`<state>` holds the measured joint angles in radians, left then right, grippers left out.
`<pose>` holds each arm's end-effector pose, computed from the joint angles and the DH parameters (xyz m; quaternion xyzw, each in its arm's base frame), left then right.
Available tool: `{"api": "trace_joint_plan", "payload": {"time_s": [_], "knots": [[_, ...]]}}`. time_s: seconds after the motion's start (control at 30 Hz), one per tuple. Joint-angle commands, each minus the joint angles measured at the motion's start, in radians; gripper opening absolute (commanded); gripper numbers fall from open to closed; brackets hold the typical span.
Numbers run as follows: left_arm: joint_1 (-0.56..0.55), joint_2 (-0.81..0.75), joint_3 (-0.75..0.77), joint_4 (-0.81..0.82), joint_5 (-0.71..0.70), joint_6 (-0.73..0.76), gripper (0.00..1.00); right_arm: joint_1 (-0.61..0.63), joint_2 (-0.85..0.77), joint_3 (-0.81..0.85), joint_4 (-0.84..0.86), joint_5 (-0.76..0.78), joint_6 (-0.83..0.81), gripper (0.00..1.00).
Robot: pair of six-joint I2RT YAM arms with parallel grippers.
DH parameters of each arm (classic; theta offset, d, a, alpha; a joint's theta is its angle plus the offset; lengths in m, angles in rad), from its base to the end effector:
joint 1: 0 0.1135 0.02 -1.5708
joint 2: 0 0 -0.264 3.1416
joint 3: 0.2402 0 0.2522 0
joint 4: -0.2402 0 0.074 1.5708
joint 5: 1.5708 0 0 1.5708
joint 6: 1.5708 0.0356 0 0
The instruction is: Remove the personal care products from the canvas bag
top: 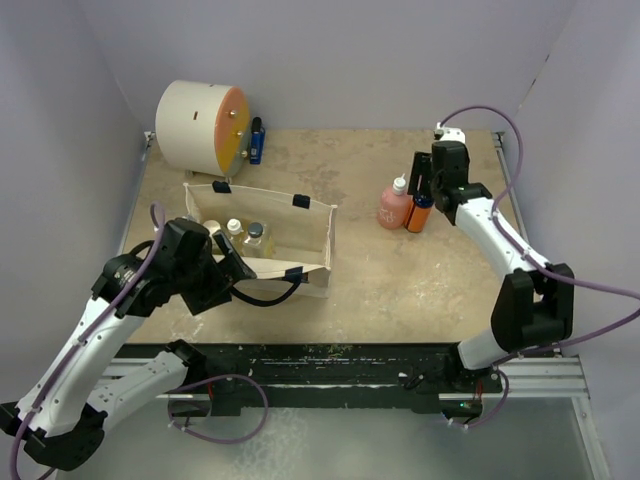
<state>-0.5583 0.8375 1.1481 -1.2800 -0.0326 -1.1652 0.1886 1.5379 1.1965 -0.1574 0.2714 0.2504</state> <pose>0.1026 -0.0627 0.3513 -0.2900 0.9099 -0.2146 0.2046 0.3528 0.0576 0.3001 0.0954 0.8493 -0.0033 0.5192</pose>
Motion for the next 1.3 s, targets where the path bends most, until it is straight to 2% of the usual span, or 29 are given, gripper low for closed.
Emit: {"api": "trace_joint_plan", "payload": {"time_s": [0.0, 0.1, 0.43, 0.53, 0.6, 0.73, 0.83, 0.93, 1.1, 1.27], "knots": [[0.001, -0.001, -0.002, 0.041, -0.023, -0.061, 0.99, 0.002, -0.143, 0.024, -0.11, 0.018, 0.028, 0.72], [0.001, -0.001, -0.002, 0.037, -0.047, -0.098, 1.0, 0.002, -0.226, -0.007, -0.143, -0.063, 0.043, 0.72], [0.001, 0.051, 0.014, 0.059, -0.176, -0.196, 0.81, 0.021, -0.408, -0.032, -0.343, -0.433, 0.125, 0.72], [0.001, 0.057, 0.002, 0.055, -0.196, -0.223, 0.75, 0.103, -0.425, 0.01, -0.393, -0.444, 0.121, 0.72], [0.001, 0.058, -0.013, 0.049, -0.199, -0.238, 0.67, 0.197, -0.428, 0.053, -0.408, -0.423, 0.125, 0.72], [0.001, 0.043, -0.057, 0.051, -0.198, -0.236, 0.55, 0.365, -0.384, 0.16, -0.429, -0.404, 0.193, 0.69], [0.0, 0.0, -0.106, 0.073, -0.19, -0.222, 0.29, 0.522, -0.323, 0.26, -0.428, -0.336, 0.249, 0.69], [0.002, -0.058, -0.16, 0.094, -0.169, -0.232, 0.25, 0.648, -0.238, 0.355, -0.407, -0.291, 0.284, 0.69], [0.001, -0.125, -0.243, 0.157, -0.117, -0.224, 0.18, 0.788, -0.053, 0.475, -0.348, -0.271, 0.303, 0.7], [0.0, -0.127, -0.277, 0.241, -0.016, -0.221, 0.11, 0.824, 0.049, 0.481, -0.249, -0.279, 0.37, 0.73]]}}
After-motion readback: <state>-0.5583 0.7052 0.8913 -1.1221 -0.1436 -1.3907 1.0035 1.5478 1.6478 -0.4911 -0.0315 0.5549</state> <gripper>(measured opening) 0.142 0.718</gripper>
